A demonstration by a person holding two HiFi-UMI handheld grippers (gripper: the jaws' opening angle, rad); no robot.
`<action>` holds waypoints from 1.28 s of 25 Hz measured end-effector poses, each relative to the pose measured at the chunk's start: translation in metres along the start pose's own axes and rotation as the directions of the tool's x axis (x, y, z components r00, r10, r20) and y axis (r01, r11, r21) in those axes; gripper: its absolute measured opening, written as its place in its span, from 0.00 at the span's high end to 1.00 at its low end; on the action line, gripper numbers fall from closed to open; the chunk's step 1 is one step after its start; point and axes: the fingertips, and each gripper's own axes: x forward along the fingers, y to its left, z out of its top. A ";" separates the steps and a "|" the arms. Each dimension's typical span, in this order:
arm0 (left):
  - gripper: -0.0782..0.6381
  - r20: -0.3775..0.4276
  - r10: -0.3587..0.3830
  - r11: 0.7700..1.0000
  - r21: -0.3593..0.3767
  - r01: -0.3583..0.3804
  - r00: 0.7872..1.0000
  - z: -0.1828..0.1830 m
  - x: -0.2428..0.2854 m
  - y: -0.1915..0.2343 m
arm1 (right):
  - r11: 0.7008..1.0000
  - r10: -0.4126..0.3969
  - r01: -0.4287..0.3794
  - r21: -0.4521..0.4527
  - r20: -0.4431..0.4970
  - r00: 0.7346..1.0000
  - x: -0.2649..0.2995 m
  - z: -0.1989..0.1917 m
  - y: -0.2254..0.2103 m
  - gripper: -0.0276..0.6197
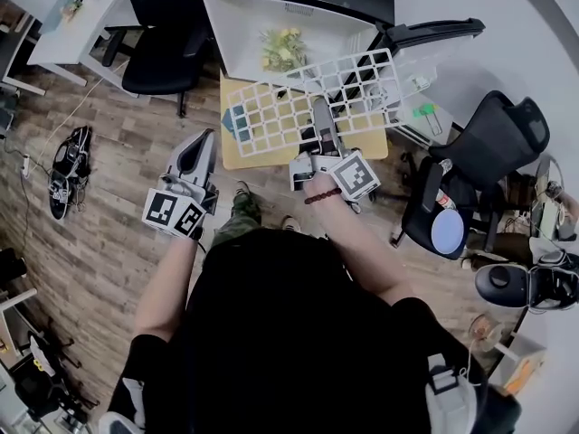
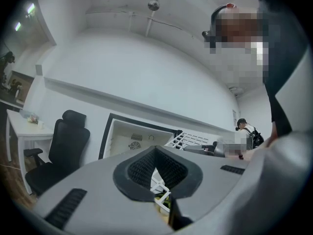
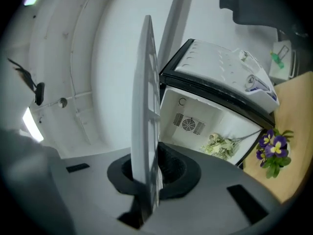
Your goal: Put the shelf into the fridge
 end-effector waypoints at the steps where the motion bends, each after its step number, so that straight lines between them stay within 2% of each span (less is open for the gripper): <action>1: 0.87 -0.003 0.000 1.000 0.001 0.000 1.000 0.000 0.000 0.002 | 0.999 -0.009 0.008 0.041 0.013 1.000 0.002 -0.001 -0.003 0.89; 6: 0.87 -0.019 -0.005 1.000 0.003 0.005 1.000 -0.001 0.000 0.010 | 0.973 -0.080 0.065 0.220 0.060 0.995 0.009 -0.009 -0.024 0.89; 9: 0.87 -0.017 -0.004 1.000 0.008 0.004 1.000 0.003 -0.002 0.017 | 0.958 -0.086 0.061 0.280 0.077 0.993 0.014 -0.018 -0.026 0.89; 14: 0.87 -0.019 0.000 1.000 0.017 0.001 1.000 0.009 -0.003 0.031 | 0.949 -0.083 0.045 0.311 0.109 0.991 0.029 -0.028 -0.026 0.89; 19: 0.87 -0.029 -0.010 1.000 0.022 0.011 1.000 0.008 -0.001 0.040 | 0.921 -0.096 0.022 0.388 0.174 0.980 0.036 -0.032 -0.032 0.89; 32: 0.87 -0.036 -0.042 0.998 0.042 0.044 0.998 0.019 0.011 0.072 | 0.902 -0.155 0.043 0.430 0.230 0.961 0.064 -0.045 -0.047 0.89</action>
